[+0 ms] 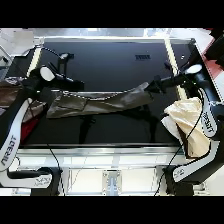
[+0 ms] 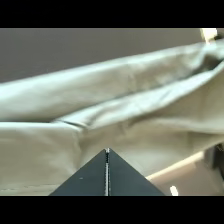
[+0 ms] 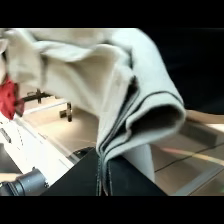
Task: Fold the shirts.
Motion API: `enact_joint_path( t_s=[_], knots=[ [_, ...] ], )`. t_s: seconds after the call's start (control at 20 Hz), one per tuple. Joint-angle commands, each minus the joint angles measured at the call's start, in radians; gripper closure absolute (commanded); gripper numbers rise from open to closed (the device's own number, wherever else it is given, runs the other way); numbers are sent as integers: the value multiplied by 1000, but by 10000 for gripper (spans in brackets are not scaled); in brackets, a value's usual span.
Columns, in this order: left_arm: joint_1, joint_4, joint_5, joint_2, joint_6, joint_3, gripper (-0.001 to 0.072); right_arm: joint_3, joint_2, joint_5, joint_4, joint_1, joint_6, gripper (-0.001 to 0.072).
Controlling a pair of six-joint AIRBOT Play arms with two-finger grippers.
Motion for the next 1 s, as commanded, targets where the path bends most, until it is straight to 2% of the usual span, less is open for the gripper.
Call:
enact_joint_path(
  t_s=[0.0, 0.15, 0.35, 0.55, 0.75, 0.95],
  knots=[
    [-63, -35, -26, -115, 7, 0, 694, 132, 45, 17, 7, 75, 39, 700],
    [-135, -43, 35, -203, 47, 0, 695, 257, 45, -23, -41, 179, 107, 701],
    [-201, -80, 236, -263, 46, 0, 695, 358, 44, -48, -91, 309, 146, 701],
    [-185, -79, 289, -259, 46, 1, 695, 394, 42, -64, -91, 408, 163, 703],
    [-41, -61, 222, -124, 46, 1, 695, 396, 34, -177, -86, 500, 163, 705],
    [204, 14, 130, 103, 46, 1, 695, 396, -7, -355, -80, 637, 157, 705]
  ],
)
